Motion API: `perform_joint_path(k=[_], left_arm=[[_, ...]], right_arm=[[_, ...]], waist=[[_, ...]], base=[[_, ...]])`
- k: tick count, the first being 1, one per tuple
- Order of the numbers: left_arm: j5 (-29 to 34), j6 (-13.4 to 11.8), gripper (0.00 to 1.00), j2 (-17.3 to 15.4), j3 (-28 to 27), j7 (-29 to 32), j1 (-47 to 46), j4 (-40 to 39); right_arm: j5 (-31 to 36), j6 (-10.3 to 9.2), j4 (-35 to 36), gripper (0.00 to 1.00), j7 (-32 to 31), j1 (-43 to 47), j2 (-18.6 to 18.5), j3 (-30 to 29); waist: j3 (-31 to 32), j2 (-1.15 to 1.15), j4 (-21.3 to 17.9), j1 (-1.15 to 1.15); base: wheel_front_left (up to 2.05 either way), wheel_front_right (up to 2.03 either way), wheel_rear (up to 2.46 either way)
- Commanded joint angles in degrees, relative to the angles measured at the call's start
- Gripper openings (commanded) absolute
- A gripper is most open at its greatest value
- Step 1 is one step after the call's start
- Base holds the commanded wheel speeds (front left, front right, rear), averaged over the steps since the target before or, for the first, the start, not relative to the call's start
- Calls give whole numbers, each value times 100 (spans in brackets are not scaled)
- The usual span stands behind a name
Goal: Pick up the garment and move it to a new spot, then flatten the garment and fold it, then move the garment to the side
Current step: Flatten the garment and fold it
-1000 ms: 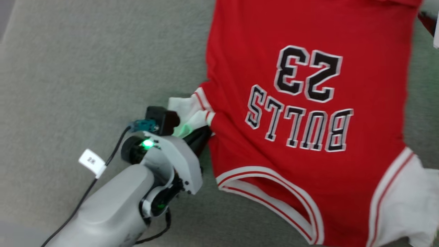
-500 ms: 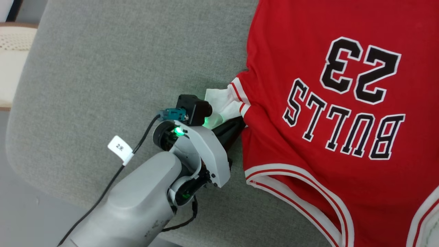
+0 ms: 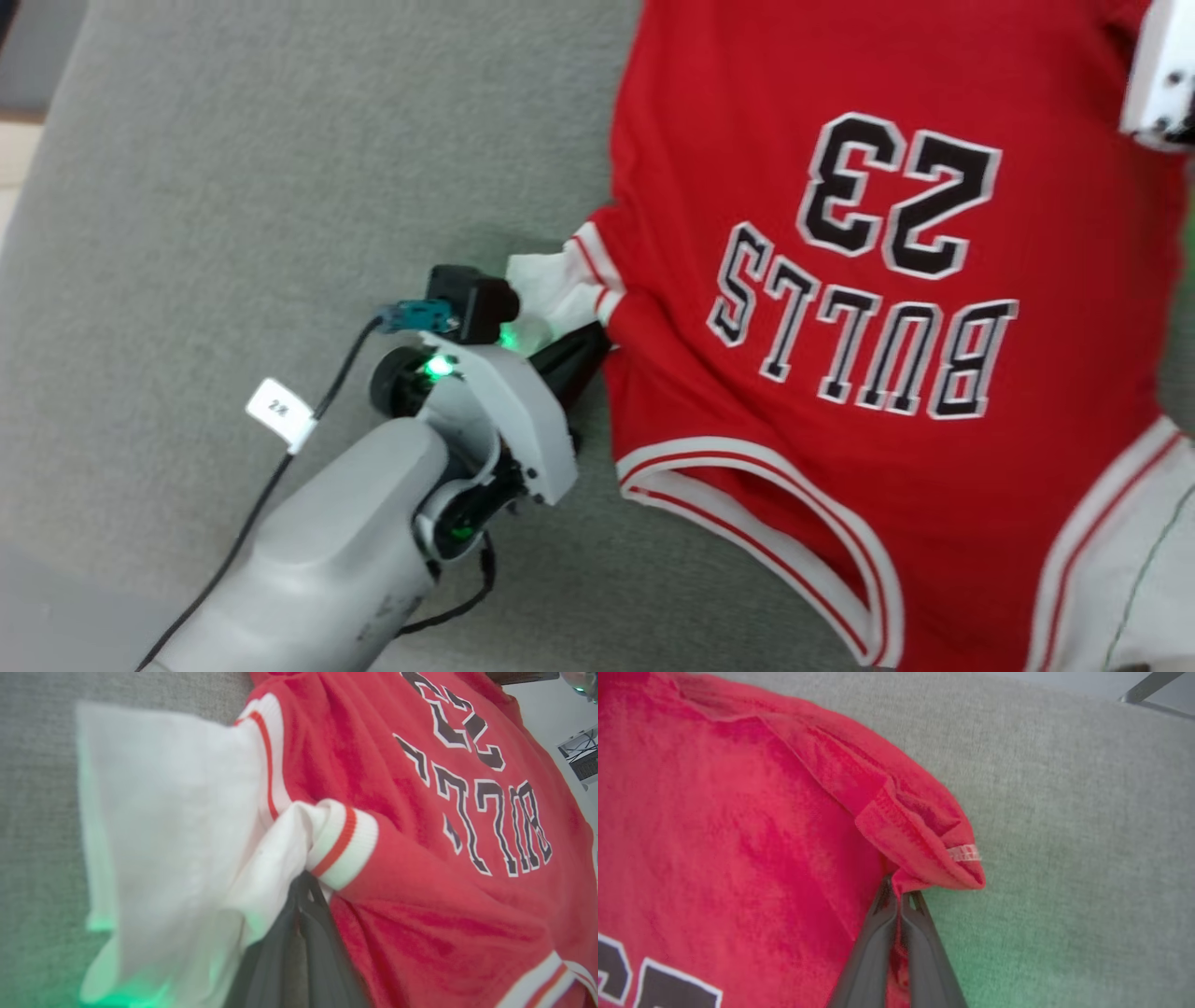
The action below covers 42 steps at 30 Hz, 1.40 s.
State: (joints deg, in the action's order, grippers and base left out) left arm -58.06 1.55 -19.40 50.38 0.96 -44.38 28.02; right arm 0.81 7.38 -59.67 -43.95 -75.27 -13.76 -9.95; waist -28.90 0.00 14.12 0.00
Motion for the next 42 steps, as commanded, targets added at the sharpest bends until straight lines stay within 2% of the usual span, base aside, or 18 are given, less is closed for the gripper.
perform_joint_path(k=[1,6,9,14,15,16,19,23,28,29,32,36,37,38,39,42], left_arm=[[-45,-413,0,-445,-56,130,376,645],[-145,-486,0,-643,-130,121,594,531],[-188,-542,0,-756,-163,134,717,418],[-250,-621,0,-890,-197,172,868,140],[-250,-621,0,-890,-197,172,868,140],[-260,-633,0,-922,-207,181,884,83],[-285,-673,0,-965,-221,188,924,-88],[-290,-729,0,-1028,-239,204,973,-299],[-308,-803,0,-1097,-252,222,1014,-503],[-314,-837,0,-1117,-265,230,1019,-562],[-310,-850,0,-1118,-262,255,998,-606],[-302,-862,0,-1055,-238,290,910,-654],[-301,-845,0,-1041,-225,299,899,-650],[-296,-832,0,-1029,-214,303,889,-638],[-290,-820,0,-1018,-200,310,881,-624],[-296,-780,0,-999,-158,330,914,-586]], right_arm=[[-248,20,-74,0,-94,295,75,204],[-1050,10,340,0,-152,1018,-22,999],[-1555,6,809,0,-316,1619,-219,1375],[-2447,6,1950,0,-788,2827,-578,1678],[-2447,6,1950,0,-788,2827,-578,1678],[-2594,6,2239,0,-916,3082,-634,1684],[-2942,6,3146,0,-1312,3915,-812,1600],[-3206,6,4465,0,-1864,5036,-857,1283],[-3098,7,5832,0,-2332,6103,-560,712],[-2983,7,6104,0,-2438,6339,-390,537],[-2843,7,6174,0,-2459,6449,-261,458],[-2404,-2,5619,0,-2126,6244,-74,231],[-2244,-15,5386,25,-1999,6157,-19,158],[-2084,-16,5199,45,-1897,6084,33,159],[-2006,-23,5017,100,-1836,6024,73,204],[-1899,-28,4777,100,-1740,5792,111,302]], waist=[[324,0,-349,0],[563,0,-682,0],[686,0,-859,0],[829,0,-1060,0],[829,0,-1060,0],[841,0,-1092,0],[870,0,-1147,0],[865,0,-1190,0],[789,0,-1186,0],[745,0,-1187,0],[700,0,-1179,0],[629,0,-1157,0],[624,0,-1153,0],[629,0,-1148,0],[641,0,-1142,0],[717,0,-1144,0]], base=[[0,0,0],[0,0,0],[0,0,0],[0,0,0],[0,0,0],[0,0,0],[0,0,0],[0,0,0],[0,0,0],[0,0,0],[0,0,0],[0,0,0],[0,0,0],[0,0,0],[0,0,0],[0,0,0]])
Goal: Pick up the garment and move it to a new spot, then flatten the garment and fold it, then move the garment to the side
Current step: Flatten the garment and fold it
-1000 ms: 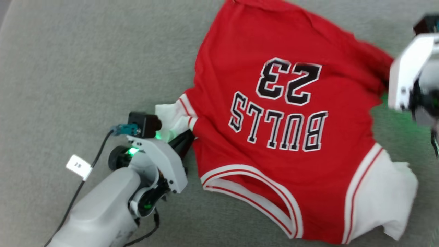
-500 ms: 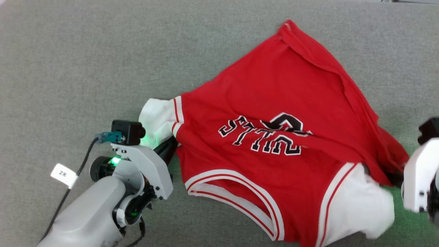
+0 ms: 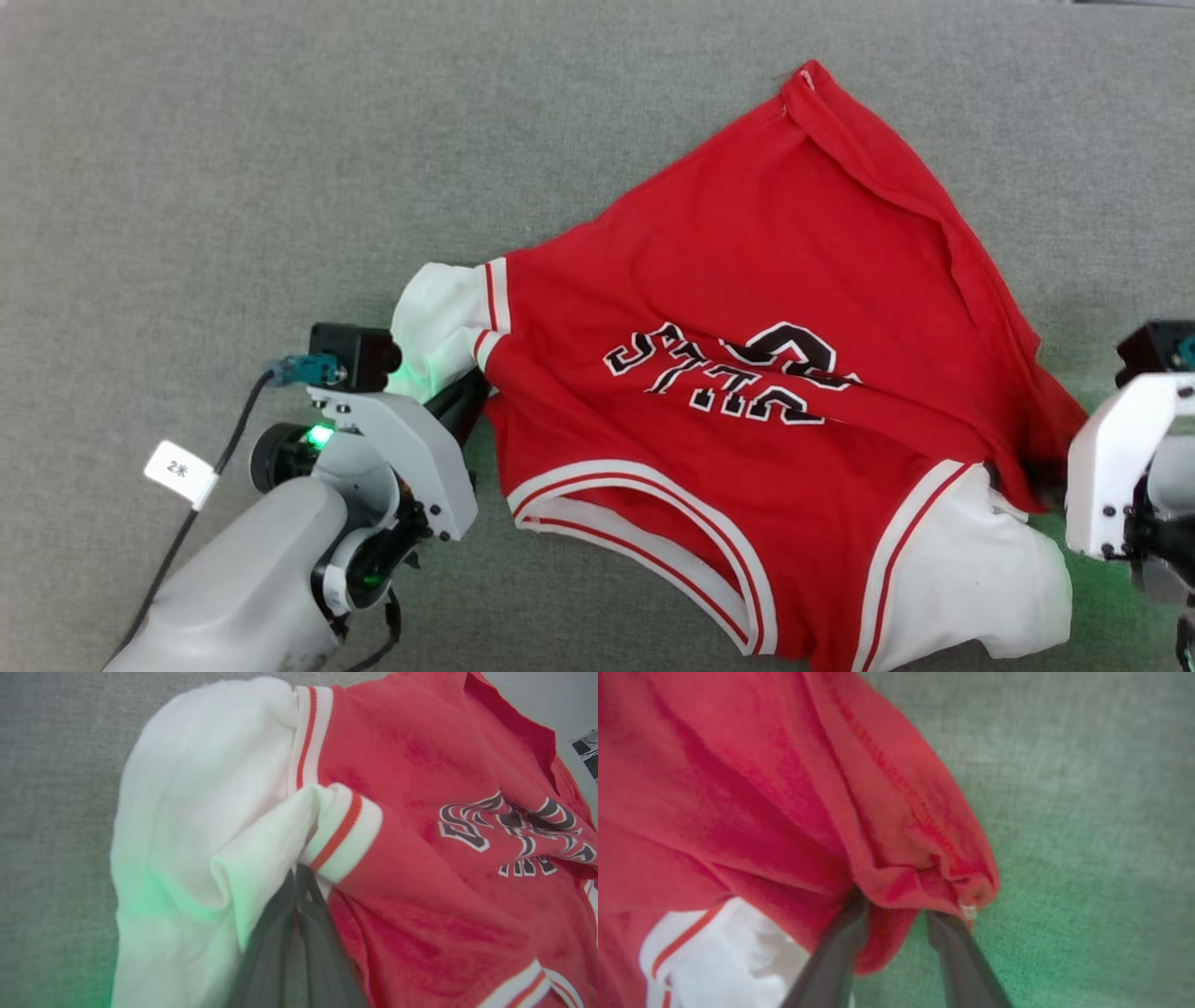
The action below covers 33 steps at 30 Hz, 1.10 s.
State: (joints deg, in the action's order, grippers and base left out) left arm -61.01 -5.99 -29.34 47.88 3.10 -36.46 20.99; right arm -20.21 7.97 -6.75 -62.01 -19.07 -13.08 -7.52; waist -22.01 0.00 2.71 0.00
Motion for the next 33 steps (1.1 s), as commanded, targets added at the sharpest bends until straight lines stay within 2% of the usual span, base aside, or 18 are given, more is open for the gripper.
perform_joint_path(k=[1,5,8,12,15,19,23,27,30,33], left_arm=[[-10,-22,0,-10,94,113,145,125],[-54,-47,0,-51,89,65,293,154],[-88,-69,0,-77,73,24,385,139],[-114,-86,0,-67,55,-37,445,73],[-125,-77,0,-28,72,-47,470,31],[-104,-49,0,64,116,-41,422,13],[-42,-16,0,182,177,-37,304,34],[22,79,0,364,260,-12,142,108],[49,154,0,523,322,-11,22,207],[67,227,0,691,362,-36,-83,319]], right_arm=[[181,-86,-476,100,19,145,16,114],[-122,-66,156,100,-358,190,-194,224],[-368,-54,995,100,-685,391,-359,184],[-707,-51,2202,100,-940,683,-437,-169],[-860,-51,3017,100,-687,692,-341,-452],[-593,-51,3511,100,403,215,-313,-527],[-95,-51,3165,100,2018,-342,-605,0],[267,-51,2231,100,3326,-963,-934,629],[315,-51,1318,100,3551,-1463,-1065,1011],[241,-51,449,100,3149,-2022,-1113,1365]], waist=[[62,0,-12,0],[217,0,-56,0],[317,0,-82,0],[400,0,-57,0],[420,0,9,0],[403,0,144,0],[342,0,323,0],[247,0,572,0],[176,0,764,0],[91,0,925,0]], base=[[0,0,0],[0,0,0],[0,0,0],[0,0,0],[0,0,0],[0,0,0],[0,0,0],[0,0,0],[0,0,0],[0,0,0]])
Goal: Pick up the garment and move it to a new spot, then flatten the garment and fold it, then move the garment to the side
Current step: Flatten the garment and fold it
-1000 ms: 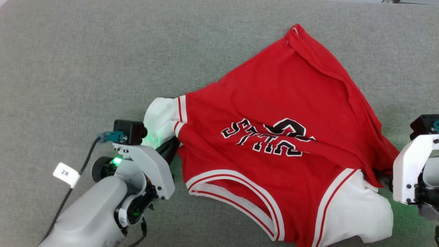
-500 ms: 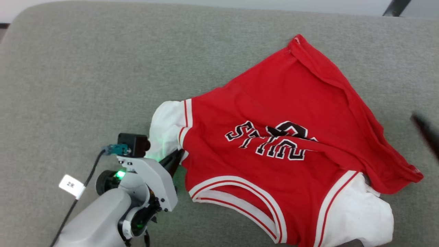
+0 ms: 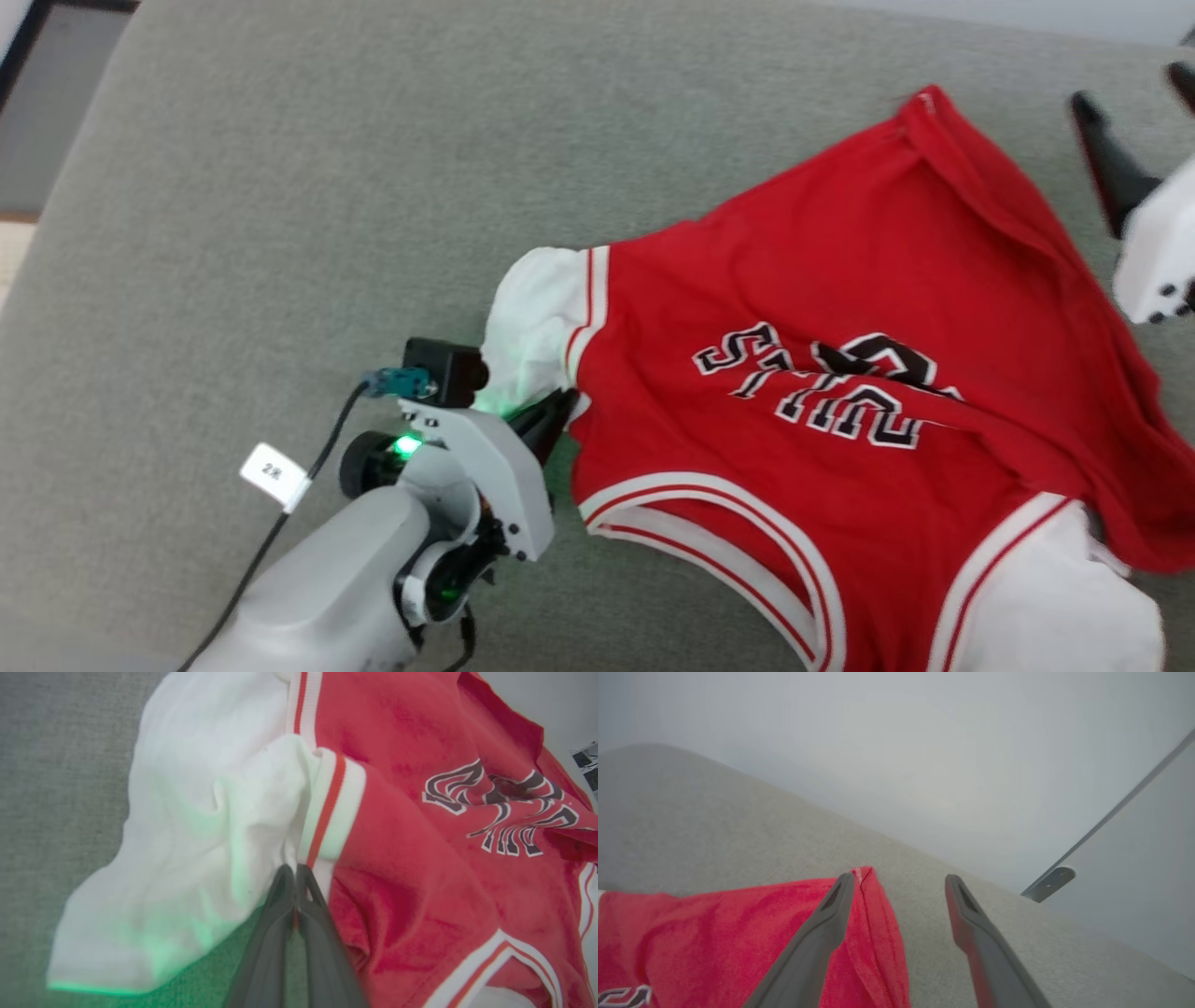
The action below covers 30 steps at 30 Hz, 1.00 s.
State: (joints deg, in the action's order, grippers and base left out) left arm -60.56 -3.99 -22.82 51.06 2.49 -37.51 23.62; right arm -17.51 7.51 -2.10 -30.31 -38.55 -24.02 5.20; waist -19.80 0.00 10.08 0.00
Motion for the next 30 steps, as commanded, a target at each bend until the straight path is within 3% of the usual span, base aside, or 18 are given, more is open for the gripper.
perform_joint_path(k=[1,12,19,24,25,26,27,30], left_arm=[[12,50,0,89,54,8,-10,88],[57,414,0,671,200,-124,-363,639],[81,666,0,1065,321,-190,-549,1067],[95,801,0,1282,384,-258,-675,1367],[92,819,0,1317,391,-270,-698,1424],[72,833,0,1342,387,-282,-714,1483],[56,846,0,1356,380,-307,-725,1538],[19,879,0,1352,372,-349,-731,1726]], right_arm=[[-107,-5,-269,100,-201,-293,0,171],[-190,-5,-2504,100,-2089,-2247,-129,1086],[-3,-5,-3824,100,-3069,-2963,48,917],[431,-5,-4670,100,-3413,-3262,226,526],[507,-5,-4786,73,-3430,-3244,280,523],[586,-5,-4870,22,-3375,-3240,323,517],[671,-5,-4941,0,-3337,-3251,340,497],[783,-5,-5130,0,-3267,-3276,393,381]], waist=[[-162,0,235,0],[-561,0,744,0],[-790,0,1116,0],[-931,0,1304,0],[-941,0,1330,0],[-947,0,1344,0],[-954,0,1350,0],[-926,0,1344,0]], base=[[0,0,0],[0,0,0],[0,0,0],[0,0,0],[0,0,0],[0,0,0],[0,0,0],[0,0,0]])
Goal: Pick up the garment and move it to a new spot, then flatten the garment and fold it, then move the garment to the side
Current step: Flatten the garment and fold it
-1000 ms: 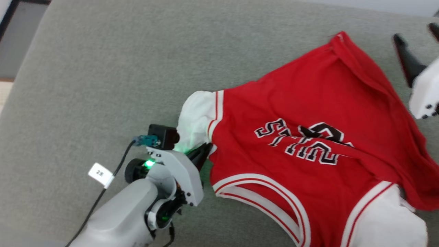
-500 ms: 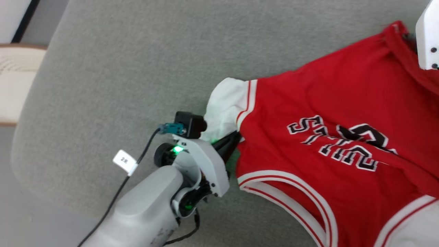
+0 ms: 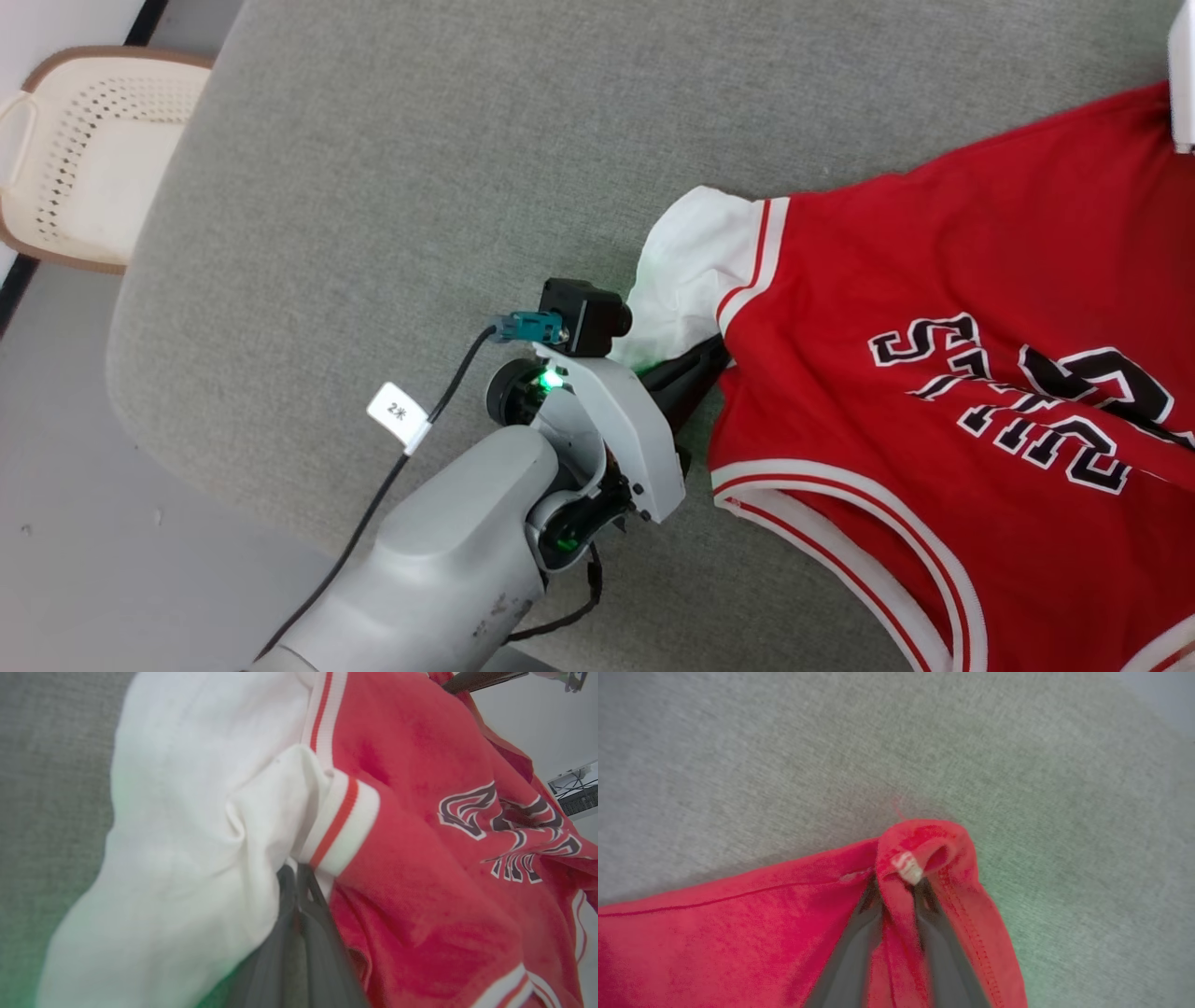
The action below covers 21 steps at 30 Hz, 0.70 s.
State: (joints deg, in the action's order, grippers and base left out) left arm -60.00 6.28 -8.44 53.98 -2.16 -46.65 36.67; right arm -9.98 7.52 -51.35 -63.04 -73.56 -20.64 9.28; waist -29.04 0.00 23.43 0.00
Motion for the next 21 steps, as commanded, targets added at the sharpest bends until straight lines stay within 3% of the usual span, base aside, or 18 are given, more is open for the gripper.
perform_joint_path(k=[1,8,21], left_arm=[[-54,-138,0,-105,67,103,192,484],[-142,-108,0,-329,-44,67,150,787],[61,-22,0,-1221,-227,719,-1272,946]], right_arm=[[60,-6,-242,0,52,188,76,-69],[-27,-6,-281,0,378,5,275,-191],[-511,-6,-304,0,1984,-244,744,-289]], waist=[[20,0,-12,0],[222,0,-248,0],[1116,0,-1109,0]], base=[[0,0,0],[0,0,0],[0,0,0]])
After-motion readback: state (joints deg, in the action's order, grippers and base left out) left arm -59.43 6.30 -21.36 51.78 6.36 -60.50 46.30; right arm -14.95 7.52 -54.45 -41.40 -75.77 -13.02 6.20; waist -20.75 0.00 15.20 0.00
